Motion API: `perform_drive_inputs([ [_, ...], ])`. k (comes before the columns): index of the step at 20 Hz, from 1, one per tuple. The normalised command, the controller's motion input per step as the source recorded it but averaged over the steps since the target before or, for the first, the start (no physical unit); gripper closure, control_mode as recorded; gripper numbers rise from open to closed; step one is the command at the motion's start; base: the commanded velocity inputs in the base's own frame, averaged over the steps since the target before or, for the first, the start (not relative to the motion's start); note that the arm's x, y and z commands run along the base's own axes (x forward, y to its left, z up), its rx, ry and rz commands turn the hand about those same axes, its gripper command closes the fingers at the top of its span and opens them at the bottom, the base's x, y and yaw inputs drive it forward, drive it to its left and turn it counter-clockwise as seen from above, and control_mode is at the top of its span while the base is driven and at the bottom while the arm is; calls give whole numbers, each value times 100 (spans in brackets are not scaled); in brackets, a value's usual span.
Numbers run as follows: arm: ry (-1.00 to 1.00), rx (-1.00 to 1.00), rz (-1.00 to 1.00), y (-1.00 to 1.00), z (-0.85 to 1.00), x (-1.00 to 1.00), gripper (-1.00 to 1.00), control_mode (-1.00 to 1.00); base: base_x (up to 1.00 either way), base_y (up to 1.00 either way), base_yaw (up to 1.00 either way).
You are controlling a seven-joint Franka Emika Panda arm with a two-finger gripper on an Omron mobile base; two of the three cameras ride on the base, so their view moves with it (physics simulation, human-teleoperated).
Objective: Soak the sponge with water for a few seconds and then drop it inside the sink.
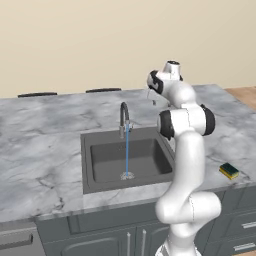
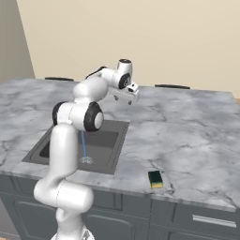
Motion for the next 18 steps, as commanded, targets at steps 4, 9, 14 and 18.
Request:
perform_drive_inputs([
  [4, 14, 0, 3, -19, -5, -86, -100, -100, 0, 0, 0],
  [9, -1, 1, 7, -8, -24, -100, -100, -100, 0, 0, 0],
  [14, -19, 0, 8, -15, -96, -77, -100, -100, 0, 0, 0],
  [18, -28, 0, 8, -14, -46, -60, -100, -100, 0, 0, 0],
])
